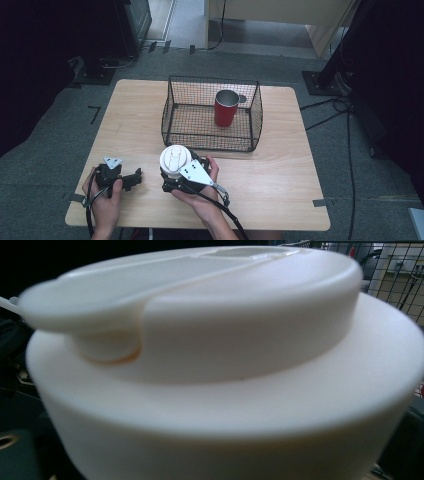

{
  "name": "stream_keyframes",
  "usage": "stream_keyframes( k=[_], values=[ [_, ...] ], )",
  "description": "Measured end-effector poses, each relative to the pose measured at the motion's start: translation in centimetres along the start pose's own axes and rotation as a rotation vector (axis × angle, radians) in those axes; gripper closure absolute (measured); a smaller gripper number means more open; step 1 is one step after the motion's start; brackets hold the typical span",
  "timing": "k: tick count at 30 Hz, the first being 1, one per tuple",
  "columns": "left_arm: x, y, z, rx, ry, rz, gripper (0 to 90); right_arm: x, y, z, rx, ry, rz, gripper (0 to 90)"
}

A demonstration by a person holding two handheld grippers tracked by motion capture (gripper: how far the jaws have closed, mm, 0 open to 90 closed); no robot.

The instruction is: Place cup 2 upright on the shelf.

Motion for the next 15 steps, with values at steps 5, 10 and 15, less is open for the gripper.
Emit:
stream_keyframes(
  k=[5, 10, 15],
  values=[
    [0.00, 0.00, 0.00, 0.000, 0.000, 0.000, 0.0, 0.07, 0.00, -0.32, -0.011, -0.003, 0.009, 15.5],
    [0.00, 0.00, 0.00, 0.000, 0.000, 0.000, 0.0, 0.03, -0.10, -0.31, -0.012, -0.018, 0.024, 16.0],
    [0.00, 0.00, 0.00, 0.000, -0.001, 0.000, 0.0, -0.29, -0.31, -0.02, 0.011, -0.002, 0.034, 16.0]
  ],
)
Point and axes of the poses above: each handheld gripper's, and its own axes: y roughly forward along the jaws, x roughly out of its underside, z roughly to its right, the point moved 3 cm from there along y, roughly forward along the jaws, and after that the axes turned 3 degrees about z, right-handed, at the moved point
